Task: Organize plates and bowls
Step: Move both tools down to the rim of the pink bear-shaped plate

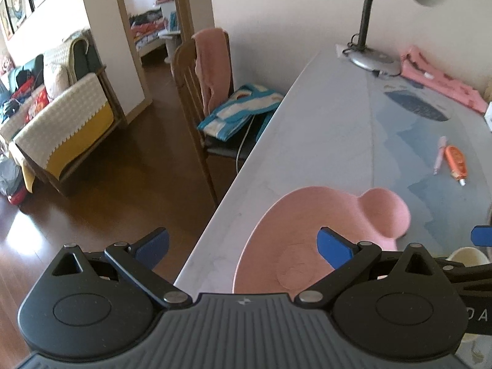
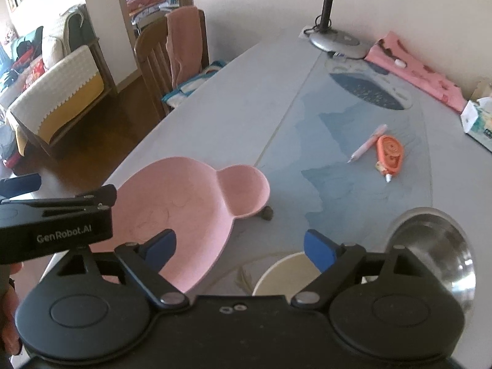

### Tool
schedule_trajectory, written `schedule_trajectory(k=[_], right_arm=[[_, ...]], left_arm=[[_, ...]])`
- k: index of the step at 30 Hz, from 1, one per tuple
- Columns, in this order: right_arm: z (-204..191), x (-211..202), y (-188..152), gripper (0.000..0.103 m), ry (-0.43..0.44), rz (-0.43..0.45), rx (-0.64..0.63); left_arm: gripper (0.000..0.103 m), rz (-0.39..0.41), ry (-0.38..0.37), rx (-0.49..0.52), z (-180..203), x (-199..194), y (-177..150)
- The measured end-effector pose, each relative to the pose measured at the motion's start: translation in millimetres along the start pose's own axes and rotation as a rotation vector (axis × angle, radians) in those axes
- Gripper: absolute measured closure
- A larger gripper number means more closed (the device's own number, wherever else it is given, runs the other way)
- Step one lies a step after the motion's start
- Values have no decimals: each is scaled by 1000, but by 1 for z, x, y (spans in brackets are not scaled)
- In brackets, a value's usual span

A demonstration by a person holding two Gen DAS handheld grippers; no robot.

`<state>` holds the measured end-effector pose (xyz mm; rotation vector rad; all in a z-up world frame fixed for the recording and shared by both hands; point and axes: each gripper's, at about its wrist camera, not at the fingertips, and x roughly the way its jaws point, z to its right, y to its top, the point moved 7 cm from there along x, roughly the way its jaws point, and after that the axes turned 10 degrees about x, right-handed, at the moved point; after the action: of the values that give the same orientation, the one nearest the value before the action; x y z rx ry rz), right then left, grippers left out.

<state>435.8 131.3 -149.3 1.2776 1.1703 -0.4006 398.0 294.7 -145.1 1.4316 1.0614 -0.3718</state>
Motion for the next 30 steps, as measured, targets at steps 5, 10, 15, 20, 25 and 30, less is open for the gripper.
schedule_trajectory(k=[5,10,15,20,25,30], right_arm=[[-5,26,0,20,-5,-49,-7],[-6,44,-1,27,-14,-72,4],[-5,59,-7,39,-2,-118,14],[-3,65,-12,54,13,-140,38],[-4,65,-14,69,21,-149,49],[-2,63,-14,84,32,-140,76]], left_arm=[[1,-35,0,22,3,22,-5],[1,-65,-3,16,4,38,-9],[21,-101,-32,-12,3,51,-15],[46,-145,-39,-34,-1,63,-22],[61,-148,-79,-58,0,64,-25],[81,-150,-92,-58,4,61,-23]])
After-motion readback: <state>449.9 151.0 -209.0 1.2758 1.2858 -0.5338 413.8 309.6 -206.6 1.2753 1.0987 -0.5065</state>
